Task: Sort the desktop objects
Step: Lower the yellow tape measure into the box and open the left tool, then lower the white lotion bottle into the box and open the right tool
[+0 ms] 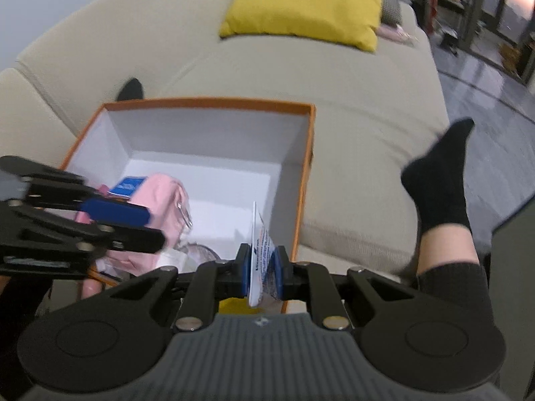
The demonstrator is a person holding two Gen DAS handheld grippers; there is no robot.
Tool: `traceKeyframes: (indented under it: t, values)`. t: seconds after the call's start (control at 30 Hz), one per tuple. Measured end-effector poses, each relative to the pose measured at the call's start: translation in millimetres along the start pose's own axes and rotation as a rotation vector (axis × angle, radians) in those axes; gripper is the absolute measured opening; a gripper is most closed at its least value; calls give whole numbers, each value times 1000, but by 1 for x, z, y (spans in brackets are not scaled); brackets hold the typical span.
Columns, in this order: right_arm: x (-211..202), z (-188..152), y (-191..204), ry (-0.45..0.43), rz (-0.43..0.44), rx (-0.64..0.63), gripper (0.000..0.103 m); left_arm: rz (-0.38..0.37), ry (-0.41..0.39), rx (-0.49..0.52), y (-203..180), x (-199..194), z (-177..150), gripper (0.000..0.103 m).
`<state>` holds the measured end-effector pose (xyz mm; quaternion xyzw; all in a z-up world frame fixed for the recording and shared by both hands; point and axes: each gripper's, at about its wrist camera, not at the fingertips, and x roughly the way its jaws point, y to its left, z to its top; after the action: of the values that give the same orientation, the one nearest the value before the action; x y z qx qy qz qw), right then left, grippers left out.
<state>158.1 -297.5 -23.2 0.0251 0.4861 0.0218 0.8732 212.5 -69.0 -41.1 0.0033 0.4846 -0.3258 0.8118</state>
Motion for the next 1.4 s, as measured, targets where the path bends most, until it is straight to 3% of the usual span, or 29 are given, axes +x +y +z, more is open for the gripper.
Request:
traceKeyframes:
  t: [0.33, 0.63, 1.03, 1.4]
  values:
    - [24, 2, 23, 99, -166, 29, 14, -64, -105, -70, 35, -41, -24, 32]
    - [33, 0, 47, 114, -260, -87, 14, -97, -125, -87, 41, -45, -29, 32]
    - [34, 16, 52, 45, -260, -158, 13, -77, -128, -113, 47, -43, -26, 32]
    - [59, 23, 35, 160, -198, -67, 14, -69, -130, -132, 50, -42, -25, 32]
